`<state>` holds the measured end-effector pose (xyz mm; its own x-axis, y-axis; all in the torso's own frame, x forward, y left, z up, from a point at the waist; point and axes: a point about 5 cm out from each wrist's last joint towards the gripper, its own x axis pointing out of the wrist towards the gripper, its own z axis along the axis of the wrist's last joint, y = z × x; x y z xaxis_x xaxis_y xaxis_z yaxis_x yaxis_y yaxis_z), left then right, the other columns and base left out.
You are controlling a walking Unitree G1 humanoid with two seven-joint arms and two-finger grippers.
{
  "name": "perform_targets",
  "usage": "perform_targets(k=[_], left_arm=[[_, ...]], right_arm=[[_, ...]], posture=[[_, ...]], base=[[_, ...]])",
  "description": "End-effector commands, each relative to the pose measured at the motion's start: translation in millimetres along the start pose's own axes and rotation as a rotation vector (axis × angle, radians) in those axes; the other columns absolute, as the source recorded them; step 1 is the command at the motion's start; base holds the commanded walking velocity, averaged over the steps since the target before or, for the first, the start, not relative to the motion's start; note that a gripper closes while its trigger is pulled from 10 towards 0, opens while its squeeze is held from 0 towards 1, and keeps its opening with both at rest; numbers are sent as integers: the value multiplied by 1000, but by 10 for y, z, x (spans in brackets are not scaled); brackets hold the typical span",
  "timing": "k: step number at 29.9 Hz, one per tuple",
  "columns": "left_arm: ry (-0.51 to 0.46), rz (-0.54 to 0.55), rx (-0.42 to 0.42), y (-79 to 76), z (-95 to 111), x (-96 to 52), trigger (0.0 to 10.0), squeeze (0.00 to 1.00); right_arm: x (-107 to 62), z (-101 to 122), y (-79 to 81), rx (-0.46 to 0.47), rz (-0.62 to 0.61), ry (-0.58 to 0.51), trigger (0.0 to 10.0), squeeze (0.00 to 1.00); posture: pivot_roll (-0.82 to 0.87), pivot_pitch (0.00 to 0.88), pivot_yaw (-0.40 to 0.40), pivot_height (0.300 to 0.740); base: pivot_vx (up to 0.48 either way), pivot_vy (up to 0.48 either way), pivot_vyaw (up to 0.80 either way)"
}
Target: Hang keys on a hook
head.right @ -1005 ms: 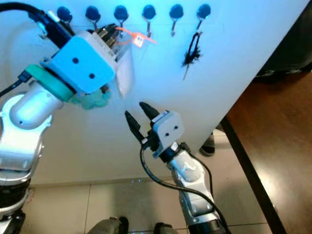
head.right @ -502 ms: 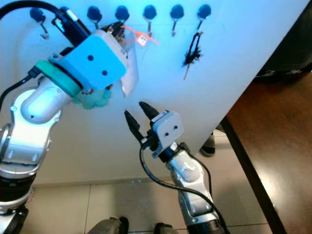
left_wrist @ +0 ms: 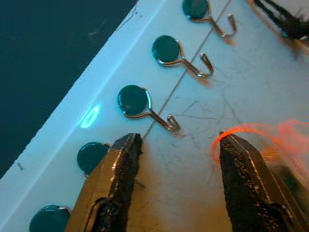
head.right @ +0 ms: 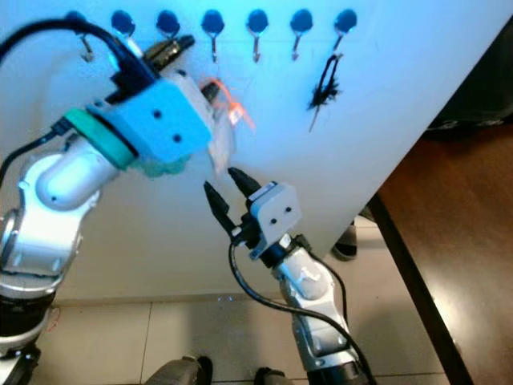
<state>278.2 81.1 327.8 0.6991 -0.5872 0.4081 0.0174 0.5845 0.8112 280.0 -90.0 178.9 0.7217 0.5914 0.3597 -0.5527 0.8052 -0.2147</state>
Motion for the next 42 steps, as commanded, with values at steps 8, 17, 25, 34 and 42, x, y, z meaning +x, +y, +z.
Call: perform_targets(k=[8, 17, 25, 34, 42], left_arm=[[8, 40, 2, 47, -25, -21, 10000, 0], [-42, 197, 17, 296, 73, -71, 10000, 0], [-68, 227, 64, 353, 118, -167, 10000, 0], [-92, 244, 75, 365, 156, -166, 6667, 0], [-103, 218, 91, 328, 154, -141, 8627, 0]], right_arm=[[-15, -20, 33, 4, 12, 6, 10000, 0], [-18, -21, 32, 6, 12, 8, 10000, 0], [-8, -23, 34, 8, 14, 6, 10000, 0], [-1, -25, 29, 7, 15, 6, 10000, 0], [-6, -24, 30, 5, 11, 7, 10000, 0]], posture=[[165, 111, 114, 740], [175, 115, 112, 740], [178, 116, 111, 740], [179, 114, 110, 740], [174, 115, 112, 740]], base=[[0, 0, 0], [0, 0, 0], [0, 0, 0], [0, 0, 0], [0, 0, 0]])
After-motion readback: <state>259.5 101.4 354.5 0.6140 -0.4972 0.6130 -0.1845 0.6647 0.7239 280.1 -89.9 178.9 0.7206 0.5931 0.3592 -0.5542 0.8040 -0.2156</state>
